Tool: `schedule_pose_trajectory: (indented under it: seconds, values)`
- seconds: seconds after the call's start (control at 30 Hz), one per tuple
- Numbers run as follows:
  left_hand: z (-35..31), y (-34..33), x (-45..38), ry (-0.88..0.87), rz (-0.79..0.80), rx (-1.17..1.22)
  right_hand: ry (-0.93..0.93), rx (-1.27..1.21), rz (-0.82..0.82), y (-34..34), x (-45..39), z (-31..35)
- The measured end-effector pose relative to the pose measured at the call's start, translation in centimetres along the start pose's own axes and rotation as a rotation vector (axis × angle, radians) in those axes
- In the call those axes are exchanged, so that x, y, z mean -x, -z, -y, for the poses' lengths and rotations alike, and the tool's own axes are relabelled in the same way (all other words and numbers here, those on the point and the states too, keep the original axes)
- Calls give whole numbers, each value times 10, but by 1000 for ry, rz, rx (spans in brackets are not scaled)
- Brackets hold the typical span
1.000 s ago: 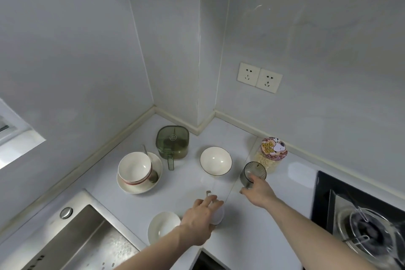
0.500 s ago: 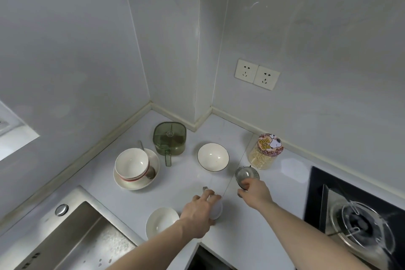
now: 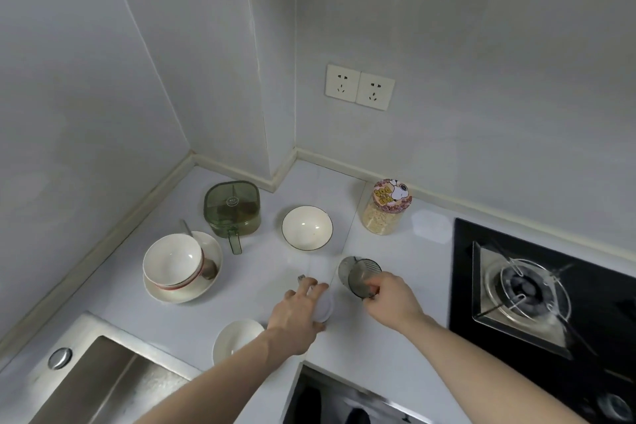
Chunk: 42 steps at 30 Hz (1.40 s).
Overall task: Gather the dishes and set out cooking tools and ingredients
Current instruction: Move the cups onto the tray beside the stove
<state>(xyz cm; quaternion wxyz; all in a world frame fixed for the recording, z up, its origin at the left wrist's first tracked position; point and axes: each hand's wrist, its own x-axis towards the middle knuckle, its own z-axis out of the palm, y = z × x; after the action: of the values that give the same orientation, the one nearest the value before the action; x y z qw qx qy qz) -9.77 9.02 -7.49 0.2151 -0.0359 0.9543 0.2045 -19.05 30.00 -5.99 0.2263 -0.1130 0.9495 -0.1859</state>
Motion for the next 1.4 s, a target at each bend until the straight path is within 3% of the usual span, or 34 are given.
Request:
schedule_pose_trajectory:
  seconds: [0.23, 0.73, 1.1, 1.4]
  values:
    - [-2, -4, -1, 12, -22, 34, 4, 103, -13, -9, 4, -12]
    - [-29, -3, 3, -29, -33, 79, -46, -52, -183, 18, 91, -51]
    - [-230, -31, 64, -423, -152, 87, -173, -302, -567, 59, 255, -198]
    - [-396, -98, 123, -602, -170, 116, -292, -333, -747, 82, 409, -335]
